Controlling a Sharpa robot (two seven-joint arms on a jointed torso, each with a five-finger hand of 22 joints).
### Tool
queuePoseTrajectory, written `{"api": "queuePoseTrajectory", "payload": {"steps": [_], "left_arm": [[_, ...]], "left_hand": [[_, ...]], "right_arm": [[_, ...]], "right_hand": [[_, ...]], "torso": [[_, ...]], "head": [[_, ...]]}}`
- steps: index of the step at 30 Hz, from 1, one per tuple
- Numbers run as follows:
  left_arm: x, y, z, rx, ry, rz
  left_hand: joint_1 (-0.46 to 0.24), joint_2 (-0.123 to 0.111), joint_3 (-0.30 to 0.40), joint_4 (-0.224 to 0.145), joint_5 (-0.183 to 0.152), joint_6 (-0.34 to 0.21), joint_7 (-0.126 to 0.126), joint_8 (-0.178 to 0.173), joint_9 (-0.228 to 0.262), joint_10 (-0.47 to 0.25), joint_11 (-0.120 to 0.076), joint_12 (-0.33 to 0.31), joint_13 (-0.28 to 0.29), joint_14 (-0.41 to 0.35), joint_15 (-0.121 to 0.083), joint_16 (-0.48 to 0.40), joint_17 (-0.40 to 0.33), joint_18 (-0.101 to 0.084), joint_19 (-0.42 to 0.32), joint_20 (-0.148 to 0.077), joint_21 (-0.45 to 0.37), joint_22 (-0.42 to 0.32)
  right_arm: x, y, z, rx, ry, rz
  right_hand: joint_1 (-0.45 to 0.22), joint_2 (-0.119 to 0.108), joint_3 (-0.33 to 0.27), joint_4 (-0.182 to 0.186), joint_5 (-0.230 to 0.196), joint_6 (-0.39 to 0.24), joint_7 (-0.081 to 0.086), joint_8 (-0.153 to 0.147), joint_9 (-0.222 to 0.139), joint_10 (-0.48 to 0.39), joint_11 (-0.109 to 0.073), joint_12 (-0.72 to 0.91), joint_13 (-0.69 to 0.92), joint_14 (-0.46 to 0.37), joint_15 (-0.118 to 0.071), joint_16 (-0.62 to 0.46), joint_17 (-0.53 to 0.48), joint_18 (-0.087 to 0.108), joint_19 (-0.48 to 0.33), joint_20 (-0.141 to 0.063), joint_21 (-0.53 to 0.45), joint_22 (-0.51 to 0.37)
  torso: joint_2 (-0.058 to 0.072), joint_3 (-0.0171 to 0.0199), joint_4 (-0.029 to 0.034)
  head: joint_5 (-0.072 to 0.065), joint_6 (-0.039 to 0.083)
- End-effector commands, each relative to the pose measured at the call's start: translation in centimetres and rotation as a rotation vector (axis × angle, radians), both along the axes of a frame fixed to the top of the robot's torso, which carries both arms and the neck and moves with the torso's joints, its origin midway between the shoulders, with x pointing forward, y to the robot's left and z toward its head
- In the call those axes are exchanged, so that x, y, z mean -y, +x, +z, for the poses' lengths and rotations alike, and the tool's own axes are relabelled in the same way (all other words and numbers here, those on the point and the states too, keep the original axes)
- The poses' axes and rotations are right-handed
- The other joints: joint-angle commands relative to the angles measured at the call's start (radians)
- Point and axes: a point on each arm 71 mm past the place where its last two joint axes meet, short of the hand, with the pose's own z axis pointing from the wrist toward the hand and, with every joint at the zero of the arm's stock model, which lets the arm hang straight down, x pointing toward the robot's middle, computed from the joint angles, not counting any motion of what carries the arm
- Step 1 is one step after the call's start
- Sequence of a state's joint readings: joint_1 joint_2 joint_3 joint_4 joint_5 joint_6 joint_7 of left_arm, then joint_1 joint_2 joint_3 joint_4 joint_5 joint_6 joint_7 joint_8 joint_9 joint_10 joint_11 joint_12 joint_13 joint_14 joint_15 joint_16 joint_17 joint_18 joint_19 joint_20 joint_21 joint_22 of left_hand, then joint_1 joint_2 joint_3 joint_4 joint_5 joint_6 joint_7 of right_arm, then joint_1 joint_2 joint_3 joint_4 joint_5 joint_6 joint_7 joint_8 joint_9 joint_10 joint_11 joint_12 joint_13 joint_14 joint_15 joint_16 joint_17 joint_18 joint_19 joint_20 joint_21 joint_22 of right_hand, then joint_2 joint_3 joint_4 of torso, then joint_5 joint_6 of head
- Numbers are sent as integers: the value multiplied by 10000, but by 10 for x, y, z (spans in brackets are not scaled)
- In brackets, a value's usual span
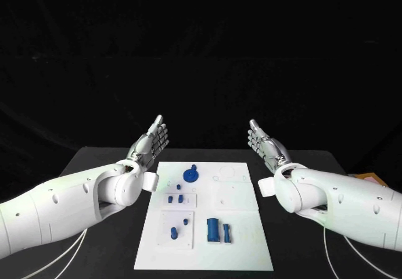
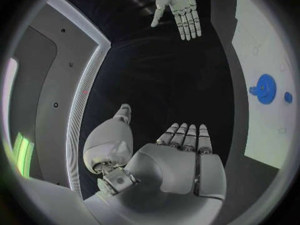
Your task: Assemble the parts on the task board
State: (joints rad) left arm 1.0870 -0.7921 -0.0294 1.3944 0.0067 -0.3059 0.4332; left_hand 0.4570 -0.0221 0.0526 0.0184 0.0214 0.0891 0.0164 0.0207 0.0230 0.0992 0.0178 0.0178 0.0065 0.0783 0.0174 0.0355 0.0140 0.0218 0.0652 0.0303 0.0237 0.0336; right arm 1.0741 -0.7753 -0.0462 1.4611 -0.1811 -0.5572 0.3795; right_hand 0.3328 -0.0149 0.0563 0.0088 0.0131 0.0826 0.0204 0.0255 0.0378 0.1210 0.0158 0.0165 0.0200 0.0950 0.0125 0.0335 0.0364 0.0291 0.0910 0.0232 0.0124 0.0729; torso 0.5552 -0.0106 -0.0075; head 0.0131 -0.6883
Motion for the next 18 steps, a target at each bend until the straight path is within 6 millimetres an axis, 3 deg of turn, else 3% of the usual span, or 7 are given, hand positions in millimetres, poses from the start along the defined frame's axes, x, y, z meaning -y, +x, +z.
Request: {"api": "queuePoseTrajectory", "payload": {"steps": [1,5,7,18], "left_arm": [[6,-6,4,413,555,1216],[19,-16,8,572,798,1824],[23,-20,9,629,890,2043],[32,-30,13,759,1105,2537]], "left_hand": [[-4570,221,-526,-184,-214,-891,-164,-207,-230,-992,-178,-178,-65,-783,-174,-355,-140,-218,-652,-303,-237,-336],[-4570,221,-526,-184,-214,-891,-164,-207,-230,-992,-178,-178,-65,-783,-174,-355,-140,-218,-652,-303,-237,-336],[-4570,221,-526,-184,-214,-891,-164,-207,-230,-992,-178,-178,-65,-783,-174,-355,-140,-218,-652,-303,-237,-336],[-4570,221,-526,-184,-214,-891,-164,-207,-230,-992,-178,-178,-65,-783,-174,-355,-140,-218,-652,-303,-237,-336]], "right_arm": [[-3,-7,9,377,678,-1363],[-10,-14,16,421,1060,-1699],[-12,-15,17,427,1135,-1767],[-12,-15,18,428,1153,-1784]], "right_hand": [[-3328,149,-563,-88,-131,-826,-204,-255,-378,-1210,-158,-165,-200,-950,-125,-335,-364,-291,-910,-232,-124,-729],[-3328,149,-563,-88,-131,-826,-204,-255,-378,-1210,-158,-165,-200,-950,-125,-335,-364,-291,-910,-232,-124,-729],[-3328,149,-563,-88,-131,-826,-204,-255,-378,-1210,-158,-165,-200,-950,-125,-335,-364,-291,-910,-232,-124,-729],[-3328,149,-563,-88,-131,-826,-204,-255,-378,-1210,-158,-165,-200,-950,-125,-335,-364,-291,-910,-232,-124,-729]], "torso": [[-70,68,48],[-101,97,68],[-108,104,73],[-110,106,75]], "head": [[-76,509],[-118,794],[-128,859],[-131,883]]}}
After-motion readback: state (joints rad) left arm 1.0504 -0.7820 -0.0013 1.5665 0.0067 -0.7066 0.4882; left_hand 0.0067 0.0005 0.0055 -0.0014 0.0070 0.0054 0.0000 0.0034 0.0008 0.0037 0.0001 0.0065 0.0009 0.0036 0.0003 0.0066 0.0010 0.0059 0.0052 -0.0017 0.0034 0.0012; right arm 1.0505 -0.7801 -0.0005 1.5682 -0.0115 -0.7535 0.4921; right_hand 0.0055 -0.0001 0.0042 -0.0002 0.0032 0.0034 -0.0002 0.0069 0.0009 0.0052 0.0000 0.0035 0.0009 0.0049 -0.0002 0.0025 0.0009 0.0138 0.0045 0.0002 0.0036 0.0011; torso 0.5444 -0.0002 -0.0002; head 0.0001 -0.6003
